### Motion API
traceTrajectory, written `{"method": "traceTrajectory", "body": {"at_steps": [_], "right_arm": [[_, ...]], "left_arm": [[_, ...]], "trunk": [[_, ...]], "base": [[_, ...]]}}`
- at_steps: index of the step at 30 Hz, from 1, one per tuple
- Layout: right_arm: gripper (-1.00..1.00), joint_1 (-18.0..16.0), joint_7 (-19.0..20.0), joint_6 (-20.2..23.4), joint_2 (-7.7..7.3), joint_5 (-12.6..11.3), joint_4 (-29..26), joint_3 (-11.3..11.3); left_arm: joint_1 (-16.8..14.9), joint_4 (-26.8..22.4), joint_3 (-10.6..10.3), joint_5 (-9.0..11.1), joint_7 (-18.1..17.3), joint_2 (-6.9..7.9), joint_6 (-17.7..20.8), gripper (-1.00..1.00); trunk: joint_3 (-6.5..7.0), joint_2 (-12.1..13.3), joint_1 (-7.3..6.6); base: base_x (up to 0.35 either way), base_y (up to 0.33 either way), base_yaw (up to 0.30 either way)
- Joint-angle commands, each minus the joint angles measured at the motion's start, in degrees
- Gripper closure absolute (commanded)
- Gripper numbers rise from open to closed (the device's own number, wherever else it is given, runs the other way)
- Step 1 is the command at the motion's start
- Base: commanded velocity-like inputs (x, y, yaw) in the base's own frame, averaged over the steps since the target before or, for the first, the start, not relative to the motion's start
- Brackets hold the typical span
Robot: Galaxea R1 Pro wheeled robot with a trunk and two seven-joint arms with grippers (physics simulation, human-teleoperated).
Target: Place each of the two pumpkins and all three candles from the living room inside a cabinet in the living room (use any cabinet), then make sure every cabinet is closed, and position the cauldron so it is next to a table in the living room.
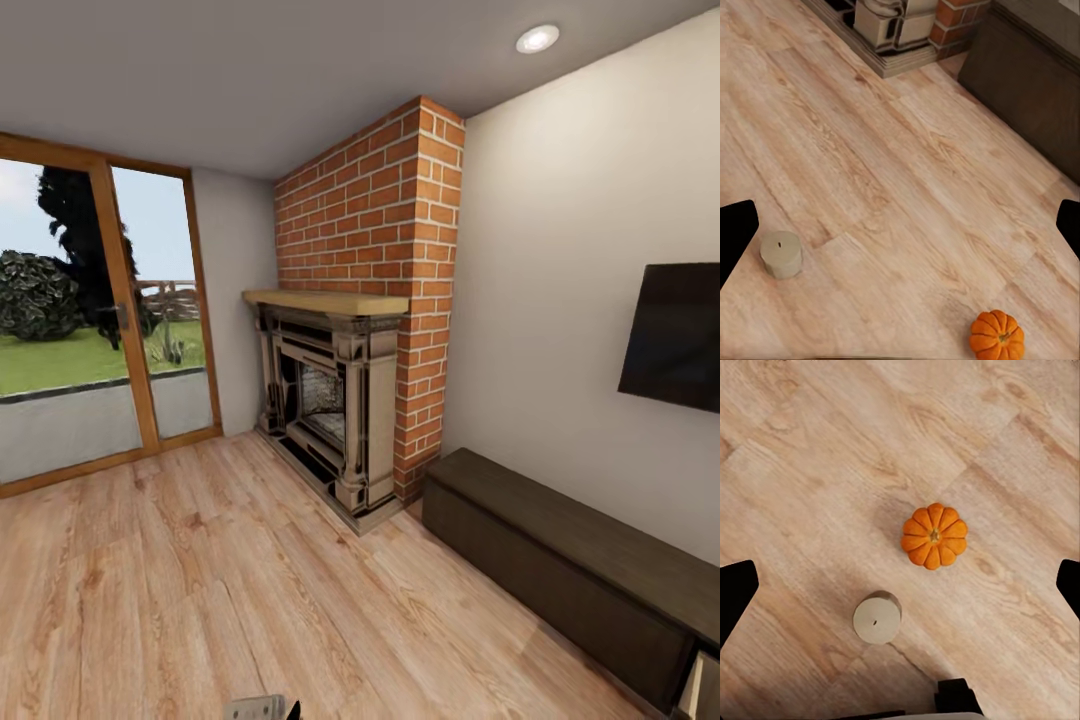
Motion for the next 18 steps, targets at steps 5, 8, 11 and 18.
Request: {"method": "traceTrajectory", "body": {"at_steps": [5, 8, 11, 18], "right_arm": [[-1.00, 0.0, -0.4, -0.1, 0.02, -0.3, -0.2, 0.6], [-1.00, 0.0, -0.4, -0.1, 0.04, -0.3, -0.2, 0.6], [-1.00, 0.0, -0.4, -0.1, 0.11, -0.4, -0.2, 0.7], [-1.00, 0.0, -0.3, -0.1, 0.64, -0.3, -0.2, 0.7]], "left_arm": [[0.7, 0.2, 1.5, 4.9, 0.4, 1.42, 0.2, -1.00], [0.8, 0.3, 1.8, 5.9, 0.4, 2.18, 0.1, -1.00], [0.9, 0.5, 2.0, 6.3, 0.4, 2.50, 0.1, -1.00], [0.9, 0.7, 2.1, 6.5, 0.4, 2.91, 0.1, -1.00]], "trunk": [[-0.97, -2.1, 1.11], [-1.51, -3.3, 1.77], [-2.05, -4.5, 2.43], [-3.30, -7.3, 3.97]], "base": [[0.000, 0.000, 0.000], [0.000, 0.000, 0.000], [0.000, 0.000, 0.000], [0.000, 0.000, 0.000]]}}
